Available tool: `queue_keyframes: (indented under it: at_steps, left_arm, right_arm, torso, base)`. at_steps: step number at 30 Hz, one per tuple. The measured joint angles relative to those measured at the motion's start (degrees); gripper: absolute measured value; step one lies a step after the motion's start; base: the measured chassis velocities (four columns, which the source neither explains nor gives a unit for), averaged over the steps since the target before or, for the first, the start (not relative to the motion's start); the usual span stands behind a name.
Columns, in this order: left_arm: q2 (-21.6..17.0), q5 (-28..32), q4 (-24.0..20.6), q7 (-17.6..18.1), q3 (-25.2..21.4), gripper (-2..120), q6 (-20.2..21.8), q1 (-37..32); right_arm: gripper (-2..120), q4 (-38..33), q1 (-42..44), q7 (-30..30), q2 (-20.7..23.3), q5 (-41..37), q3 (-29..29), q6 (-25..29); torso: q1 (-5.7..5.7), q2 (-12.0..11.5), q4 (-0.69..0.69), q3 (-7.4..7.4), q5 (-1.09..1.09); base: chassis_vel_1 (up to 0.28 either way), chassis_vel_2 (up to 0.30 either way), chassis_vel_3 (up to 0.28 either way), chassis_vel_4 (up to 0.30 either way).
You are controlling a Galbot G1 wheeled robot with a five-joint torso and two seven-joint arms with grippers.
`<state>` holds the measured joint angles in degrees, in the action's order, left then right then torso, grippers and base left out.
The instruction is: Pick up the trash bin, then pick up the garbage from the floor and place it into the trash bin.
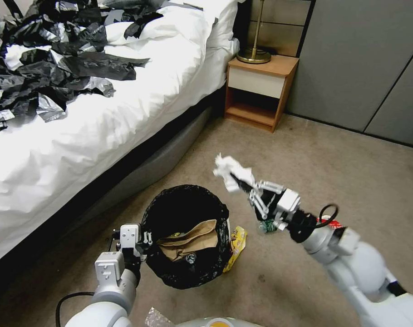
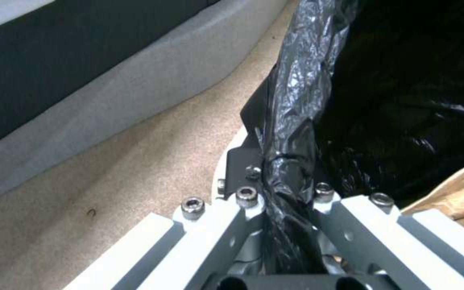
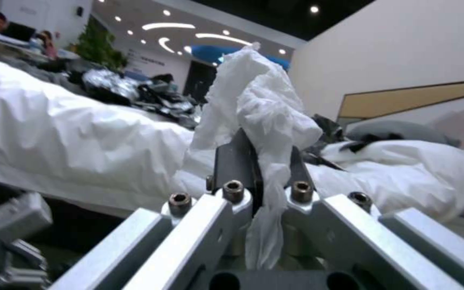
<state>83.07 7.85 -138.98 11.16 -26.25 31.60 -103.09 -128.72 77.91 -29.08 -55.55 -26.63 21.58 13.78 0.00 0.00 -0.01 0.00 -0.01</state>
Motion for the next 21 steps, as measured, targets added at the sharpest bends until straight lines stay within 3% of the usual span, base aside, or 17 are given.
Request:
queue_keyframes:
  at_steps: [6, 12, 21]
  left_arm:
    - [0.07, -0.1, -0.13, -0.01, 0.18, 0, -0.01, -0.07]
    - [0.15, -0.27, -0.26, -0.02, 0.38, 0, -0.01, -0.15]
    - [0.53, -0.56, -0.26, -0.05, 0.68, 0, -0.01, -0.03]
  right_arm:
    - [0, 0.5, -0.07, 2.14, 0.48, 1.21, -5.57, -0.67]
    - [0, 6.42, -1.72, 4.0, -0.17, 5.95, -13.57, -1.01]
    - [0, 15.4, -5.59, 5.26, -2.27, 8.46, -19.42, -1.25]
  torso:
    - [0.0, 0.0, 0.0, 0.0, 0.01]
    - [0.0, 0.0, 0.01, 0.0, 0.01]
    - [0.0, 0.0, 0.01, 0.0, 0.01]
  base:
    - [0.0, 0.0, 0.0, 0.0]
    - [0.0, 0.0, 0.0, 0.0]
    - [0.0, 0.0, 0.0, 0.0]
